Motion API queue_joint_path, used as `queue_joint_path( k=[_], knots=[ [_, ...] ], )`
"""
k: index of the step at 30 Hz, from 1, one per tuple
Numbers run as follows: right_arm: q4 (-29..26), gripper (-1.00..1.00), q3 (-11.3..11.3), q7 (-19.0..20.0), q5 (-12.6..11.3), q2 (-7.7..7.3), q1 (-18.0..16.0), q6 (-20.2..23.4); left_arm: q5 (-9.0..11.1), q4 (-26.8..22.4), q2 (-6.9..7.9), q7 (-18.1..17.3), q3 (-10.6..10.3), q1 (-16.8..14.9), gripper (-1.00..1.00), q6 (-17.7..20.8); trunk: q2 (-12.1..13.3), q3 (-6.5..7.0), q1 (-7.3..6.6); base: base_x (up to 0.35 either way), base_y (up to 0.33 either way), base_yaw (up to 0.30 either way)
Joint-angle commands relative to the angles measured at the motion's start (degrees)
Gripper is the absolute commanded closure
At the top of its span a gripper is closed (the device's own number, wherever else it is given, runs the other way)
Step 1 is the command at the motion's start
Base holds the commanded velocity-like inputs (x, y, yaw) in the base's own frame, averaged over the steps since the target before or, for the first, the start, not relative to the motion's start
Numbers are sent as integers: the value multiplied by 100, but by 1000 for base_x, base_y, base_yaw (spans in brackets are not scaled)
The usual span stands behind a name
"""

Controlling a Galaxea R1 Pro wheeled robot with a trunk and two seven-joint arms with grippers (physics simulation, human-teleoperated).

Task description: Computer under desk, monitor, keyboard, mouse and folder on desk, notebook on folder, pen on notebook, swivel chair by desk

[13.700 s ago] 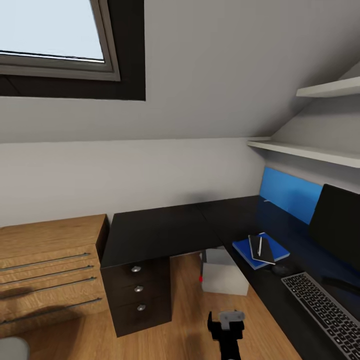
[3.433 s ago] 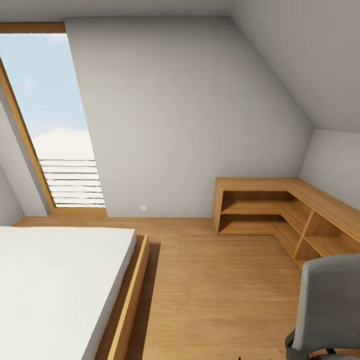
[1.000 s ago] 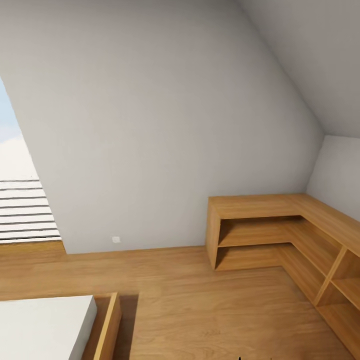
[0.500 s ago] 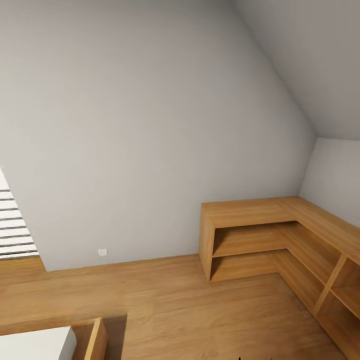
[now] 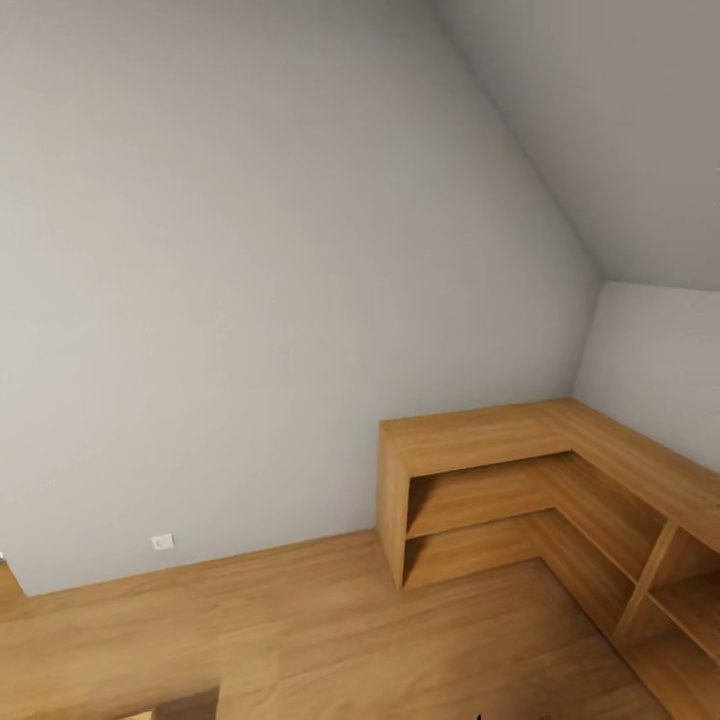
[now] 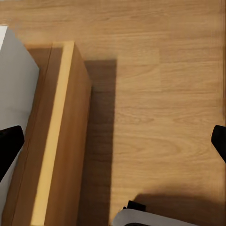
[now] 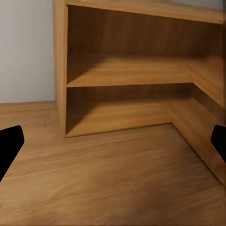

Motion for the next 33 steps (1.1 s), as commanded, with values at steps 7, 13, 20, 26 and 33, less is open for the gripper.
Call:
queue_joint_path(
  k=[7, 13, 20, 26, 33],
  knots=[
    [12, -100, 51, -29, -20, -1, -6, -13, 51, -12, 1, 25, -45, 2, -100, -7, -6, 39, 5, 131, 0, -175],
    [12, -100, 52, -29, -14, -1, -6, -13, 51, -12, 1, 27, -45, 2, -100, -7, -6, 80, 5, 17, 0, -179],
    [10, -100, 65, -29, -17, 26, -6, 103, 51, -12, 1, 20, -37, 2, -100, -7, -6, 119, 5, 207, 0, -139],
    [-18, -100, 78, -29, -19, 51, -6, 596, 51, -12, 1, 19, -36, 2, -100, -7, -6, 124, 5, 314, 0, -28],
    [-44, -100, 77, -29, -20, 54, -6, 778, 51, -12, 1, 18, -36, 2, -100, -7, -6, 95, 5, 323, 0, -123]
  ],
)
